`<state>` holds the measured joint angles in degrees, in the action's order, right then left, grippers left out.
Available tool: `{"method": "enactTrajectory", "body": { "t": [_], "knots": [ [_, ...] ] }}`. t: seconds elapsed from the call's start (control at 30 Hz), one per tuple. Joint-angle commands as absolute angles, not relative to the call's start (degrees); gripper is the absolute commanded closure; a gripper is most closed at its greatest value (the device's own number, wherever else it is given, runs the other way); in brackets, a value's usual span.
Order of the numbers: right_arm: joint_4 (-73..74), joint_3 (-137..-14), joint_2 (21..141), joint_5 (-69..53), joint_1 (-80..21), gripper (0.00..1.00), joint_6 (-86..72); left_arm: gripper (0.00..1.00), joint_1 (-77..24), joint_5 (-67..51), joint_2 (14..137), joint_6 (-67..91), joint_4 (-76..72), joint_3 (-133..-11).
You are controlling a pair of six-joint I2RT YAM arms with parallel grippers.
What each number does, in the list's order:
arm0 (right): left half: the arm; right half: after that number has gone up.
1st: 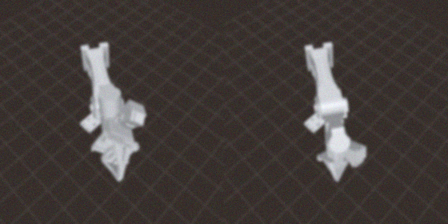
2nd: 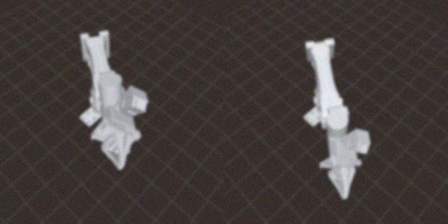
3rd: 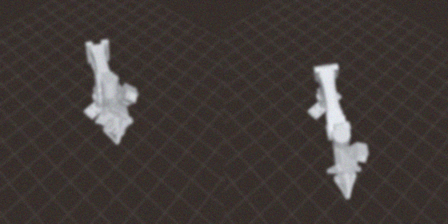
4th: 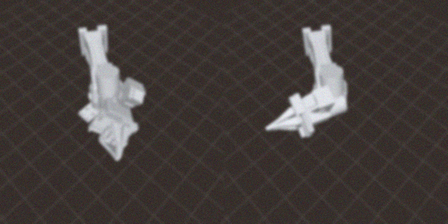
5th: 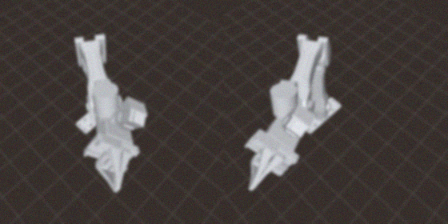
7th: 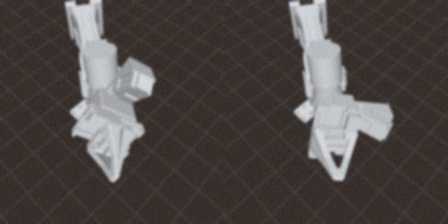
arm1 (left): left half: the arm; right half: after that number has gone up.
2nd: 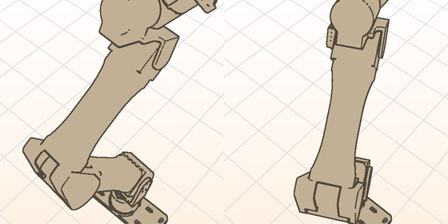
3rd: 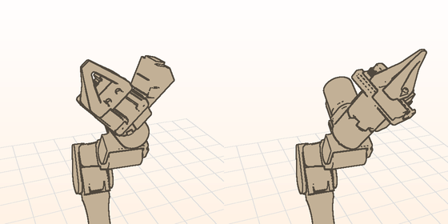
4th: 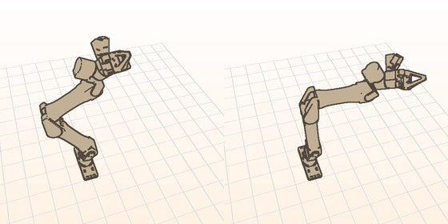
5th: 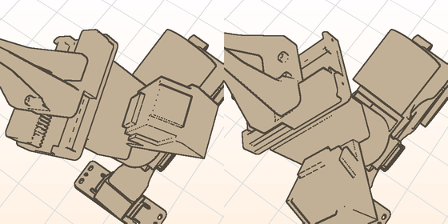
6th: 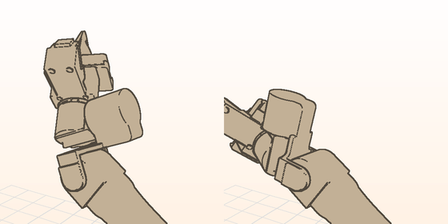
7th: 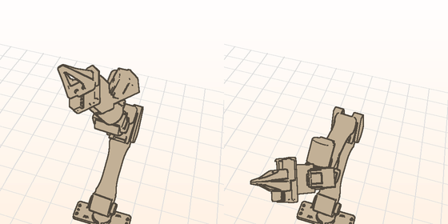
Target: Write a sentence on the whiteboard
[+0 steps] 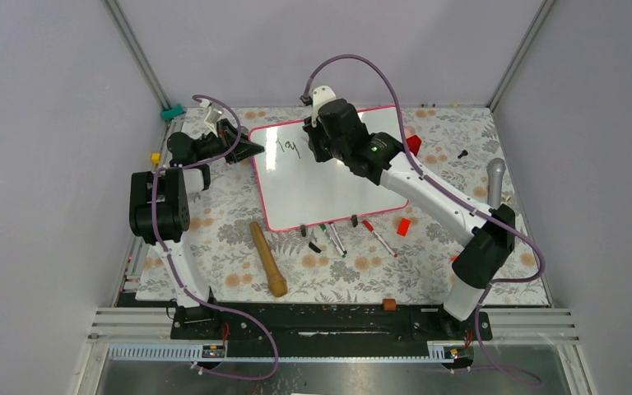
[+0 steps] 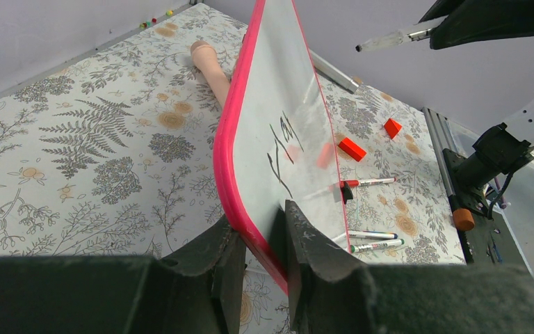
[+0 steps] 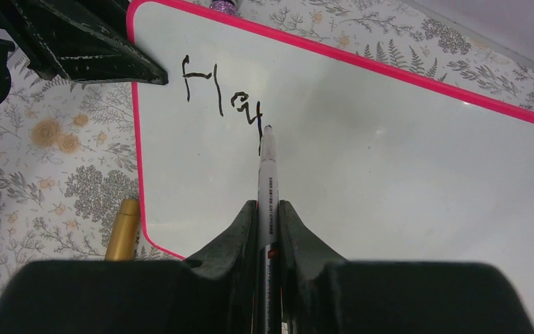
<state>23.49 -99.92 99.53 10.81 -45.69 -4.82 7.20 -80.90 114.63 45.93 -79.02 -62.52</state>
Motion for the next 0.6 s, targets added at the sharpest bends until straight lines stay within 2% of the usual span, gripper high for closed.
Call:
{"method": "enactTrajectory", "body": {
  "t": [0.0, 0.57],
  "knots": [
    [21.8, -101.78, 99.83, 9.97, -45.53, 1.0, -2.96, 1.0, 6.42, -94.77, 116.36, 38.3, -83.73, -61.95],
    [25.53, -106.62, 103.38, 8.33, -45.59, 1.0, -2.43, 1.0, 6.42, -94.83, 116.48, 38.4, -83.76, -62.05]
  ]
}}
